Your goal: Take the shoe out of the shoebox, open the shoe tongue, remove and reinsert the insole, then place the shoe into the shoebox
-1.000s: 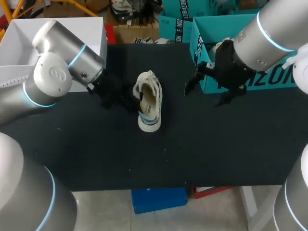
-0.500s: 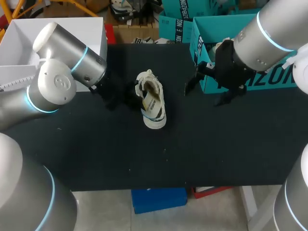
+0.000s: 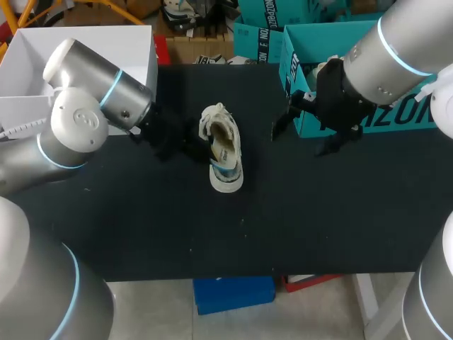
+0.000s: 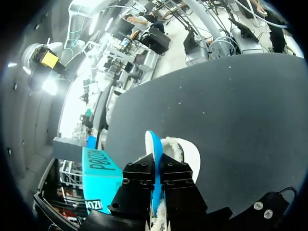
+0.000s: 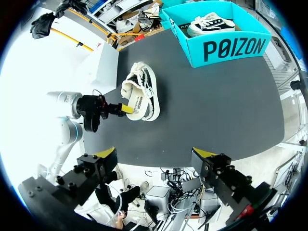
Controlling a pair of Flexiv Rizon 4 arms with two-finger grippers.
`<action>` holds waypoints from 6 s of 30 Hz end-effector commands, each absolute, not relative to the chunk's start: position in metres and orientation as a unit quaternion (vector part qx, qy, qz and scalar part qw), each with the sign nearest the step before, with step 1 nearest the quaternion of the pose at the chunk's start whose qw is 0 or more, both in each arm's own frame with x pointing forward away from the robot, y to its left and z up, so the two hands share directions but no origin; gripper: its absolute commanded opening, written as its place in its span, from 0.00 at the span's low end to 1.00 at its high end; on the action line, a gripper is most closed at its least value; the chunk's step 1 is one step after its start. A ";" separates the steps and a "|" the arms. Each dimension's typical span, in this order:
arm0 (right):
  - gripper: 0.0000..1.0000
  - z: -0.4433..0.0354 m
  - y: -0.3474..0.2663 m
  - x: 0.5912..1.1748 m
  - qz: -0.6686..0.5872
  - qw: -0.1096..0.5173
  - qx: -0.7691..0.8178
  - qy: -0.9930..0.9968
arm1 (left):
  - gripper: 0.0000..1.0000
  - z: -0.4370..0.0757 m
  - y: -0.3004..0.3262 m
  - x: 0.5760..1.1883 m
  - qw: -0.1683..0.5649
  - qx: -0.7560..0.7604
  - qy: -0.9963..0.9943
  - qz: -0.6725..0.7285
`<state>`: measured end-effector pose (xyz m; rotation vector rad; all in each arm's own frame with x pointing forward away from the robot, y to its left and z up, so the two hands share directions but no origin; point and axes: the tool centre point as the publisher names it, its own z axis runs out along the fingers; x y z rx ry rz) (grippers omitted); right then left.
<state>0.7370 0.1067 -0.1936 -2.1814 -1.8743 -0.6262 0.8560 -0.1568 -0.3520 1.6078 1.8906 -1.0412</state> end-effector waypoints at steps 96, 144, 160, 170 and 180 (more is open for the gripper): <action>1.00 -0.194 0.108 0.737 -0.211 0.098 -0.738 -0.633 | 0.00 -0.386 -0.184 0.906 0.247 0.557 0.778 -0.152; 1.00 -0.194 0.108 0.737 -0.211 0.098 -0.738 -0.633 | 1.00 -0.347 -0.182 0.905 0.280 0.464 0.800 -0.258; 1.00 -0.194 0.108 0.737 -0.211 0.098 -0.738 -0.633 | 0.00 -0.359 -0.187 0.896 0.258 0.474 0.800 -0.263; 1.00 -0.194 0.108 0.737 -0.211 0.098 -0.738 -0.633 | 0.00 -0.371 -0.188 0.897 0.247 0.488 0.800 -0.245; 1.00 -0.194 0.108 0.737 -0.211 0.098 -0.738 -0.633 | 0.00 -0.376 -0.175 0.915 0.279 0.493 0.804 -0.181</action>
